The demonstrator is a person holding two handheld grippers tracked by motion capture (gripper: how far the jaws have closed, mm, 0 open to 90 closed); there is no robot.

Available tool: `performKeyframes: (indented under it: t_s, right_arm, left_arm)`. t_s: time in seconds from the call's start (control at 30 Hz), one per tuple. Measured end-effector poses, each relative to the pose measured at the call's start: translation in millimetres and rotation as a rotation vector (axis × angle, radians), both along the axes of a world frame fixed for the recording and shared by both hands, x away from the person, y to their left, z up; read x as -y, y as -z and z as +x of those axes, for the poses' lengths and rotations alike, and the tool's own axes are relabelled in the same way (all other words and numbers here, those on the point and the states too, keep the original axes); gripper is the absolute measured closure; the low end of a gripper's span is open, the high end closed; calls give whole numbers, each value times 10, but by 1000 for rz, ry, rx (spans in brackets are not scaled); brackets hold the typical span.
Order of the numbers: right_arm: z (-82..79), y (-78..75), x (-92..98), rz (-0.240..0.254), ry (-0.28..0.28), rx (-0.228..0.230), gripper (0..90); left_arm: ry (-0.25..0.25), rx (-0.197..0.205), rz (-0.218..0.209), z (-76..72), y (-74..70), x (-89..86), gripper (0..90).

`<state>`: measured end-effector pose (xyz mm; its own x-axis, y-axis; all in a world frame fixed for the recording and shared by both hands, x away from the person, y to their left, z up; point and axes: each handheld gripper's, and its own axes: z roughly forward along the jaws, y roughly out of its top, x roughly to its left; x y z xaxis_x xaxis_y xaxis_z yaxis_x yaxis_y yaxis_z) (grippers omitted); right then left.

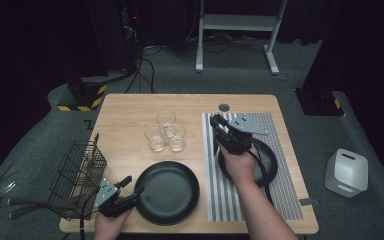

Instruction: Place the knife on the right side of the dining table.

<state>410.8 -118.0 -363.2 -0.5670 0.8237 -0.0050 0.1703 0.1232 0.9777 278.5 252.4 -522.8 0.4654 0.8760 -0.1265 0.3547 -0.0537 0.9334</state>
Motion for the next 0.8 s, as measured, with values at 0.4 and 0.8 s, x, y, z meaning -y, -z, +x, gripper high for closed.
performKeyframes:
  t_s: [0.4, 0.8]
  right_arm:
    - [371, -40, -55, -9, 54, -13, 741]
    - [717, -15, -75, -11, 110, -28, 741]
  left_arm:
    - [7, -2, 1, -5, 1, -6, 383]
    - [10, 1, 6, -3, 2, -1, 383]
